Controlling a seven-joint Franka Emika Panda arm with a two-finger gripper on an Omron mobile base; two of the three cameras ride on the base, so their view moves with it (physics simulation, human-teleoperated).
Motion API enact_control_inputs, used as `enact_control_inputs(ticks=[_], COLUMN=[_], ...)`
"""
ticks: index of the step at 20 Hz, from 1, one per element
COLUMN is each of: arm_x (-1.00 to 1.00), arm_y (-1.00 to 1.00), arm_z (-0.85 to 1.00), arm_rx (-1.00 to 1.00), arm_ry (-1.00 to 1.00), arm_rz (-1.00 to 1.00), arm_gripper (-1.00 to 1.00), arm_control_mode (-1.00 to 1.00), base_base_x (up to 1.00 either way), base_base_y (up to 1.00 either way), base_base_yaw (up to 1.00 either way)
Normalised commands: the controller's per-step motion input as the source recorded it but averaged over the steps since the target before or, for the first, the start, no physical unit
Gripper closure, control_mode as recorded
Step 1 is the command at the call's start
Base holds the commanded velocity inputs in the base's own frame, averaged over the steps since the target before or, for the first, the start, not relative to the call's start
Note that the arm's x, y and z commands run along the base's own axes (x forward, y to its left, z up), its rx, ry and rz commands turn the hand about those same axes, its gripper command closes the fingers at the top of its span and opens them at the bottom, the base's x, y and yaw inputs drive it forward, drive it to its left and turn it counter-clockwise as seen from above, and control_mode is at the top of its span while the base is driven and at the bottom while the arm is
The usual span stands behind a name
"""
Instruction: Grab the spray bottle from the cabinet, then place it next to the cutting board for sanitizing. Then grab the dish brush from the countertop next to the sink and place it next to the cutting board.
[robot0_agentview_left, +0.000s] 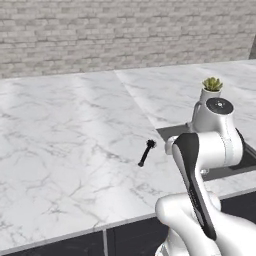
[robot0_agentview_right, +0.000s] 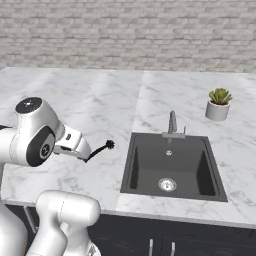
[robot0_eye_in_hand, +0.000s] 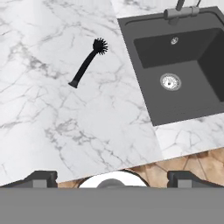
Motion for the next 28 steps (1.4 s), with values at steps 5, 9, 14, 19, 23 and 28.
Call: enact_control_inputs(ticks=[5,9,14,19,23,28], arm_x=[0.00,0.00,0.00,0.48,0.94,0.80], arm_y=[0.00,0.00,0.00,0.52,0.46,0.05], arm_z=[0.00,0.00,0.00,-0.01,-0.19,-0.37], arm_rx=[0.00,0.00,0.00,0.00,0.00,0.02], arm_ry=[0.00,0.00,0.00,0.00,0.04,0.07], arm_rz=[0.00,0.00,0.00,-0.02,-0.09,-0.09], arm_gripper=[-1.00,-1.00,-1.00,-1.00,-1.00,-1.00], arm_control_mode=[1.00,1.00,1.00,-1.00,-1.00,-1.00], base_base_x=[0.33,0.08,0.11,0.00,0.00,0.00], base_base_y=[0.11,0.03,0.02,0.00,0.00,0.00], base_base_yaw=[-0.06,0.00,0.00,0.00,0.00,0.00])
